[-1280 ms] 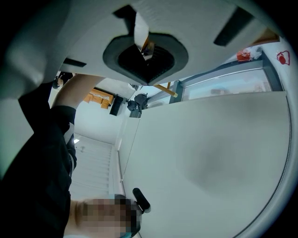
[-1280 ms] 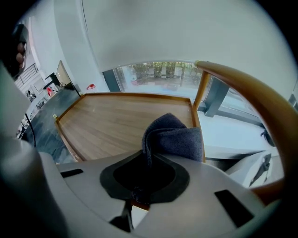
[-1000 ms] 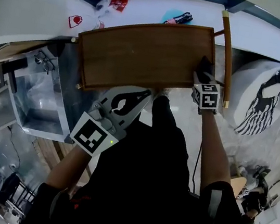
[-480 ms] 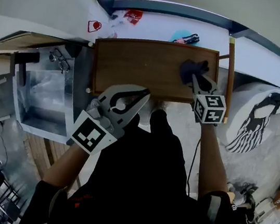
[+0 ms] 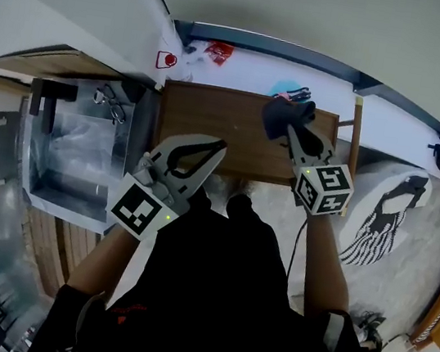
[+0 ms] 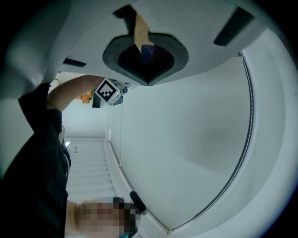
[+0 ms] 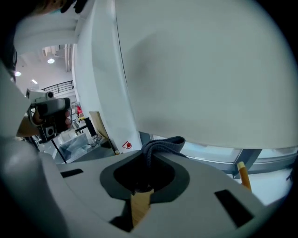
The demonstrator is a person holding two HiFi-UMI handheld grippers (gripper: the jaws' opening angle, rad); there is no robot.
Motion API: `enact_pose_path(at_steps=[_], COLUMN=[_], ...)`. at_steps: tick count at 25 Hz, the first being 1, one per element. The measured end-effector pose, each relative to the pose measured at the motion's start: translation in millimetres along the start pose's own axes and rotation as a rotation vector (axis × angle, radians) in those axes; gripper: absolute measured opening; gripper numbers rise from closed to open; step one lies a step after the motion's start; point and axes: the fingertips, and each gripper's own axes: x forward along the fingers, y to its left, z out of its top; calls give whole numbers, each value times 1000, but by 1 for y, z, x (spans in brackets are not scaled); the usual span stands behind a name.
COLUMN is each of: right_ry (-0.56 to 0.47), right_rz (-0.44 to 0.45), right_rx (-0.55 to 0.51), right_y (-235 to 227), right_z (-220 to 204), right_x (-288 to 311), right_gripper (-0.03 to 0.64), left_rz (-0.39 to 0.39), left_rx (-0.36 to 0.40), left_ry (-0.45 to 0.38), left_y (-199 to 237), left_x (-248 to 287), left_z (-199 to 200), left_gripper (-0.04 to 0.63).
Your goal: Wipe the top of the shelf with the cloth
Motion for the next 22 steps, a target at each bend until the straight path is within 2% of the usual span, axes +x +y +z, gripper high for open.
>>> enact_pose_path(at_steps=[4,10,22], right_ry=[-39,-101,-135], right_rz=[44,103,125], right_rx=[-24,-54,-64], right_y=[25,58,83], right_z=[29,62,85], right_x=[-5,-13,-18], right_gripper=[31,32,32], left_rz=[34,41,52], left_rx=[-10,-10,-1], left_ry=[-26,-38,-47], left_y=[11,14,34], left_x=[-14,-26,-40], left_z=[4,6,15], left_gripper=[20,20,20])
